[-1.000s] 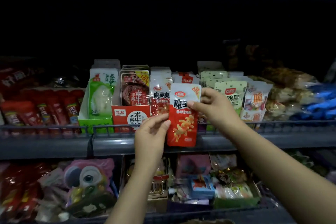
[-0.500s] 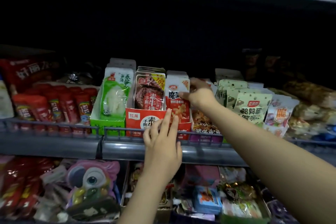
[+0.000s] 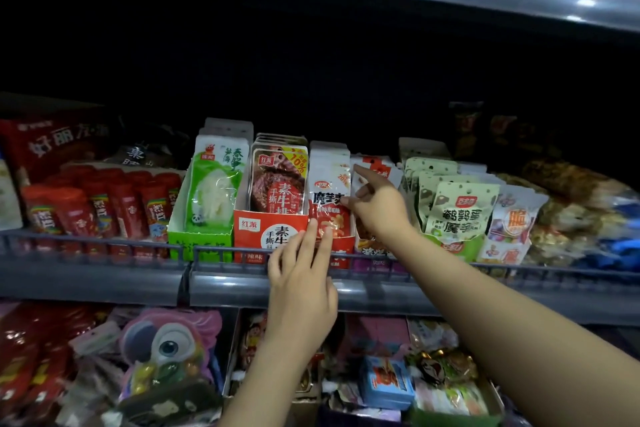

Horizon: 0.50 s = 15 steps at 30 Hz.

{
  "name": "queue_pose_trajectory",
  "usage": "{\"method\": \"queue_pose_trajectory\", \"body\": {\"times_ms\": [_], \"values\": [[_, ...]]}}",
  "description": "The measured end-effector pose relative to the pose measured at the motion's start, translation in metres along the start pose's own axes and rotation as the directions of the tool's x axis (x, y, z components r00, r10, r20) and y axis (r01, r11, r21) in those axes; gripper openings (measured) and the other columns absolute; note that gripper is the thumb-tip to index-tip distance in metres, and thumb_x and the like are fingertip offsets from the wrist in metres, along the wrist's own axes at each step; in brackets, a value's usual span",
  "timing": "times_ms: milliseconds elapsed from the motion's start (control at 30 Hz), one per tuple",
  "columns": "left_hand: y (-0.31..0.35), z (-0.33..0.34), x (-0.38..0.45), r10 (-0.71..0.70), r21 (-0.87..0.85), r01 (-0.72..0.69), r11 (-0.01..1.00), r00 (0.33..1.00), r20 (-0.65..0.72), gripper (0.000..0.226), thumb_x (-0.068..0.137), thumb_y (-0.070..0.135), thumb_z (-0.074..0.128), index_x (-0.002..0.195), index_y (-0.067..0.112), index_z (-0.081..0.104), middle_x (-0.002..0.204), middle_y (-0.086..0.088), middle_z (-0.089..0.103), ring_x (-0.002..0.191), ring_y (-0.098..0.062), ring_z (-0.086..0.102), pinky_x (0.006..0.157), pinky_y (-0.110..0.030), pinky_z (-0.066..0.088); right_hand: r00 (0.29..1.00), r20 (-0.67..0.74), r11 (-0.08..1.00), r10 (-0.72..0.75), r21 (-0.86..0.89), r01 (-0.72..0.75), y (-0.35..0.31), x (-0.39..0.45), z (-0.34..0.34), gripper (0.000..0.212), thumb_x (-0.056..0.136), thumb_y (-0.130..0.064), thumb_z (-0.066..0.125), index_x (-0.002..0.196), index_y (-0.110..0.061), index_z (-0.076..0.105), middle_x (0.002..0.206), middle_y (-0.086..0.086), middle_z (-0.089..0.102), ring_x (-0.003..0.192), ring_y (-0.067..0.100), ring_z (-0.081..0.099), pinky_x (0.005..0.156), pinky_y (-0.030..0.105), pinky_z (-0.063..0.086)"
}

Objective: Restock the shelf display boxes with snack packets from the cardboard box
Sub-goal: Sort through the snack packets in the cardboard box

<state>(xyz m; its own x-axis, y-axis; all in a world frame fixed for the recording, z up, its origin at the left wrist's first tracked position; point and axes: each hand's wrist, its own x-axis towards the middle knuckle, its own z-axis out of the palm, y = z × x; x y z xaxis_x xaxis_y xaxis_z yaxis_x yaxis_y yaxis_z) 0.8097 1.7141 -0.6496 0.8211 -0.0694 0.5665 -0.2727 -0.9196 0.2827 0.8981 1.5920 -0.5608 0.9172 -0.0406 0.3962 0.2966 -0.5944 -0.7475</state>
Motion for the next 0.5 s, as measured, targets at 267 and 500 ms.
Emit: {"method": "queue_pose_trajectory", "body": {"times_ms": [267,500], "values": [[0.022,0.005,-0.041,-0.065,-0.297,0.040,0.954,0.995,-0.078,0.047,0.086,0.020,0.051,0.132,0.015,0.051,0.141,-0.004,0.043,0.129,-0.019,0.028,0.109,-0.045,0.026,0.988,-0.129,0.987,-0.085,0.122,0.101,0.022,-0.090,-0.014,0.039,0.085,-0.014,0.067,0.122,-0.018,0.058,0.099,0.003,0.054,0.078,0.005,0.055,0.077,0.011,0.047],[0.049,0.038,-0.096,-0.246,-0.482,0.327,0.813,0.943,0.225,0.027,0.089,0.015,0.056,0.115,0.015,0.061,0.109,0.005,0.053,0.108,-0.014,0.048,0.095,-0.027,0.039,0.992,-0.114,0.991,0.061,0.125,-0.047,0.088,-0.196,-0.004,0.023,0.085,-0.014,0.066,0.107,-0.020,0.065,0.094,-0.003,0.055,0.082,0.007,0.057,0.074,0.005,0.041]]}}
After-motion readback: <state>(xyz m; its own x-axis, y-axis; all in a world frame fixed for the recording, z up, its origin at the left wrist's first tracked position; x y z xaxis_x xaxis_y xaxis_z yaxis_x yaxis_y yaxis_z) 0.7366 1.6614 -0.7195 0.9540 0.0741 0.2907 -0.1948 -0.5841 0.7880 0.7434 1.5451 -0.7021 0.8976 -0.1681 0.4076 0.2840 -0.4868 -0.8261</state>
